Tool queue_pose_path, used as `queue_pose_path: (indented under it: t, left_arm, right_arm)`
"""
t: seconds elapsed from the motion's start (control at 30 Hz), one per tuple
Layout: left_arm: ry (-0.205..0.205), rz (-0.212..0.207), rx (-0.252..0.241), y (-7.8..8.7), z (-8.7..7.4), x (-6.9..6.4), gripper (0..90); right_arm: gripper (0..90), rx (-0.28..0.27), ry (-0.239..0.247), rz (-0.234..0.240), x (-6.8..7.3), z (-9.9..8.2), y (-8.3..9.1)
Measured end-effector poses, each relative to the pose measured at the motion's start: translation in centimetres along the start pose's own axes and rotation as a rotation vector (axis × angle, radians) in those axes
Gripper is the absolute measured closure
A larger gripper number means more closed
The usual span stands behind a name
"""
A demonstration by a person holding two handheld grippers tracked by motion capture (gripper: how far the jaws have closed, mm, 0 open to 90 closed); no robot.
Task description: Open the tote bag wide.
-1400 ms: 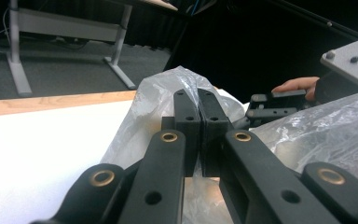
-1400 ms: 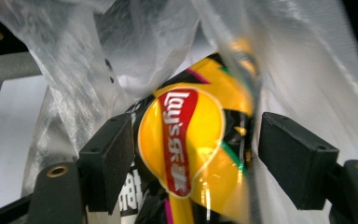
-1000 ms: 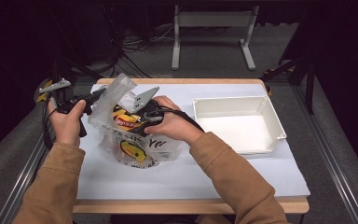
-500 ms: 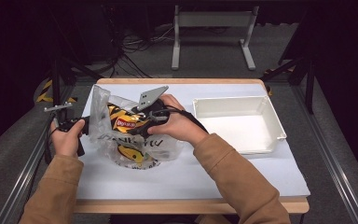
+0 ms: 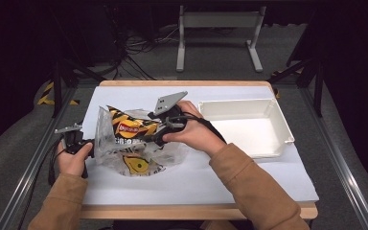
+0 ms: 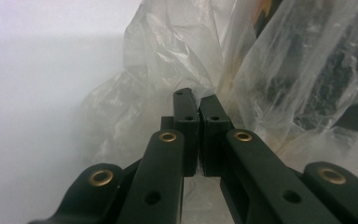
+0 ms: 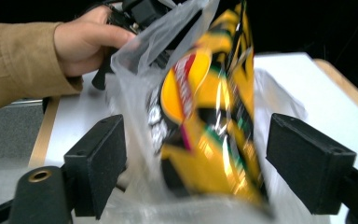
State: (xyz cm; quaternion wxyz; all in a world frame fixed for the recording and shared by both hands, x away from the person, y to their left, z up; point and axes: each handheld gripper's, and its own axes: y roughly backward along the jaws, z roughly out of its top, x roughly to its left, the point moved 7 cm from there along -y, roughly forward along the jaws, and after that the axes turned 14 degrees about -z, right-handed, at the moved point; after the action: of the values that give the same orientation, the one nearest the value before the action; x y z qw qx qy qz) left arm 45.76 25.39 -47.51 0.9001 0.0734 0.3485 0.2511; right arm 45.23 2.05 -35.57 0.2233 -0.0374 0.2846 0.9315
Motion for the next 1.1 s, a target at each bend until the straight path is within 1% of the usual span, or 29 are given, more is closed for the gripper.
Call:
queue_pose_path:
  t: [0.03, 0.1, 0.13, 0.17, 0.27, 0.3, 0.33, 0.37, 0.4, 0.47, 0.5, 0.53, 0.57, 0.63, 0.67, 0.7, 0.73, 0.77, 0.83, 0.87, 0.9, 0.93, 1.0, 1.03, 1.1]
  left_arm:
    - [0.003, 0.001, 0.005, -0.1, -0.2, 0.1, 87.9]
    - [0.002, 0.020, 0.029, -0.3, -0.7, 0.4, 87.8]
    - [0.002, 0.020, 0.029, -0.3, -0.7, 0.4, 87.8]
    - [-0.012, 0.042, 0.053, -0.6, -0.9, 0.5, 87.5]
    - [-0.025, 0.050, 0.070, -0.8, -1.1, 0.6, 86.8]
    - [-0.025, 0.050, 0.070, -0.8, -1.1, 0.6, 87.1]
    - [-0.022, 0.052, 0.076, -0.8, -1.2, 0.7, 87.1]
    - [-0.016, 0.051, 0.076, -0.9, -1.2, 0.7, 87.5]
    - [-0.022, 0.053, 0.081, -0.9, -1.4, 0.8, 87.6]
    - [-0.039, 0.068, 0.101, -1.0, -1.7, 0.7, 87.5]
    - [-0.039, 0.068, 0.101, -1.0, -1.7, 0.7, 87.4]
    - [-0.041, 0.072, 0.109, -1.1, -1.8, 0.6, 87.4]
    - [-0.061, 0.094, 0.129, -1.0, -2.0, 0.7, 87.3]
    - [-0.062, 0.119, 0.143, -0.9, -2.3, 0.9, 87.0]
    - [-0.062, 0.119, 0.143, -0.9, -2.3, 0.9, 87.0]
    - [-0.048, 0.114, 0.133, -0.9, -2.3, 1.1, 87.0]
    - [-0.051, 0.116, 0.134, -0.8, -2.3, 1.2, 87.0]
    - [-0.045, 0.116, 0.129, -0.7, -2.3, 1.2, 87.0]
    - [-0.031, 0.120, 0.123, -0.8, -2.3, 1.3, 87.1]
    - [-0.034, 0.131, 0.125, -0.6, -2.2, 1.4, 87.4]
    - [-0.024, 0.136, 0.118, -0.5, -2.2, 1.5, 87.7]
    - [-0.031, 0.149, 0.118, -0.3, -2.2, 1.6, 88.0]
    - [-0.034, 0.181, 0.119, 0.2, -2.2, 1.9, 88.3]
    - [-0.017, 0.176, 0.104, 0.4, -2.2, 2.0, 88.4]
    - [-0.013, 0.179, 0.104, 0.5, -2.2, 2.1, 88.4]
  right_arm:
    - [20.6, 0.009, -0.009, -0.001, 0.1, -0.5, 0.1]
    - [20.7, 0.034, -0.019, -0.015, 0.3, -1.6, 0.2]
    - [20.7, 0.034, -0.019, -0.015, 0.3, -1.6, 0.2]
    - [20.6, 0.060, -0.018, -0.040, 0.5, -2.7, 0.3]
    - [20.8, 0.088, -0.034, -0.073, 0.8, -3.9, 0.4]
    - [20.8, 0.088, -0.034, -0.073, 0.8, -3.9, 0.4]
    - [20.8, 0.103, -0.035, -0.082, 0.9, -4.3, 0.3]
    - [21.0, 0.121, -0.033, -0.090, 1.0, -4.8, 0.2]
    - [21.6, 0.165, -0.035, -0.118, 1.1, -5.8, -0.2]
    - [21.8, 0.189, -0.051, -0.130, 1.5, -6.7, -0.8]
    - [22.0, 0.202, -0.069, -0.135, 1.7, -7.2, -1.2]
    - [22.0, 0.202, -0.069, -0.135, 1.7, -7.2, -1.2]
    - [22.6, 0.224, -0.086, -0.133, 2.3, -8.2, -1.8]
    - [23.0, 0.248, -0.085, -0.135, 2.6, -9.3, -2.5]
    - [23.0, 0.248, -0.085, -0.135, 2.6, -9.3, -2.5]
    - [23.0, 0.259, -0.089, -0.135, 2.8, -9.8, -2.7]
    - [23.1, 0.267, -0.091, -0.132, 3.0, -10.4, -3.0]
    - [24.0, 0.277, -0.096, -0.128, 3.2, -10.8, -3.1]
    - [25.9, 0.301, -0.083, -0.121, 3.3, -11.6, -3.4]
    - [26.3, 0.313, -0.081, -0.124, 3.3, -11.9, -3.5]
    - [27.2, 0.326, -0.078, -0.126, 3.3, -12.3, -3.6]
    - [28.0, 0.344, -0.069, -0.130, 3.3, -12.7, -3.6]
    - [28.0, 0.357, -0.063, -0.136, 3.3, -13.1, -3.5]
    - [27.9, 0.365, -0.063, -0.139, 3.3, -13.6, -3.4]
    - [27.9, 0.361, -0.060, -0.139, 3.4, -13.7, -3.4]
